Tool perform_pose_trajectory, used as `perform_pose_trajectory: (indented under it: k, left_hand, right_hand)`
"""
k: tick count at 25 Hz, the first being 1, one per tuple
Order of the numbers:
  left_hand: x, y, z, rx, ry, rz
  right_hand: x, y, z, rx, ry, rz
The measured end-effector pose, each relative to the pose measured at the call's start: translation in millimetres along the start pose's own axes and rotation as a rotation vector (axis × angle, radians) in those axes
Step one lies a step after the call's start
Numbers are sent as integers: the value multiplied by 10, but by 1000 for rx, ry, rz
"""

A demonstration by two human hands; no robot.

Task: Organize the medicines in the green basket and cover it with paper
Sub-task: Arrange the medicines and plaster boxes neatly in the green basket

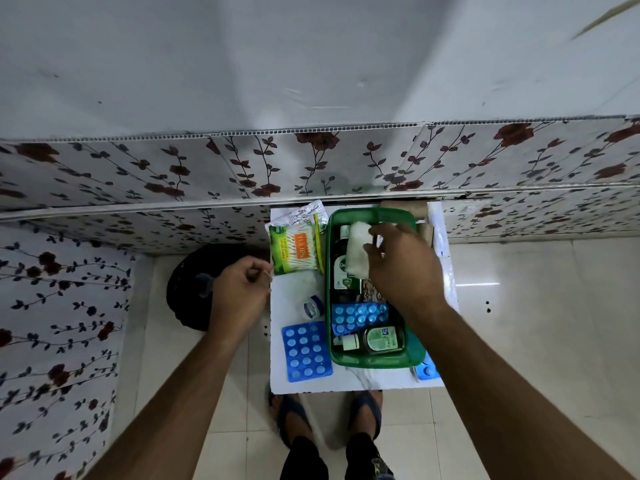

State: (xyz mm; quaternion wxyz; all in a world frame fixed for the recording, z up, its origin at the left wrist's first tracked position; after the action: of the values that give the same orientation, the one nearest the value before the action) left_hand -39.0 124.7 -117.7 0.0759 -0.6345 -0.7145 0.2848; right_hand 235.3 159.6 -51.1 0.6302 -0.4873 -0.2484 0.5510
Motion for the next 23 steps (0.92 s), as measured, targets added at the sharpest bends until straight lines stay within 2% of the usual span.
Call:
perform_pose_trajectory:
  k: [2, 4, 6, 8, 13, 16, 20, 22, 23]
  left_hand:
    - [-24, 37, -65, 50, 30, 46]
    - [-144, 283, -107, 119, 67, 218]
    - [-302, 588, -98, 312, 161, 417]
    - [-387, 776, -68, 453, 249, 506]
    - [-374, 868, -64, 554, 328, 442]
    - [-386, 795, -116, 564, 308, 409]
    - [-402, 337, -462, 454, 274, 156]
    - [-472, 158, -852, 341, 350, 45]
    - [-512, 185, -1069, 286, 405, 51]
  right_hand:
    - [-64, -299, -287, 233, 128, -30]
    - [-113, -518, -705, 416, 301, -93]
    - [-138, -532, -1085, 432, 441, -117]
    - [-129, -350, -1355, 370, 547, -59]
    - [-19, 73, -1556, 245, 673, 47]
    - [57, 157, -1515, 199, 703, 83]
    - [77, 193, -1416, 246, 721, 148]
    - [57, 137, -1386, 258, 717, 141]
    - [34, 82, -1384, 267, 712, 127]
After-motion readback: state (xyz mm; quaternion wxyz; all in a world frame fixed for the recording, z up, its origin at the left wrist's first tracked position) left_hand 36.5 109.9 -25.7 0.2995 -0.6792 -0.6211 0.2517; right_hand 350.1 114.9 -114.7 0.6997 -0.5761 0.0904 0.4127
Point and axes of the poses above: each hand's wrist, its own x-axis towards the middle knuckle, its own y-axis out of the palm, z = x × y, the point moved 10 cm from there along x, towards the middle knuckle, and after that the axes turned 12 degrees about y, right-handed, at the moved point
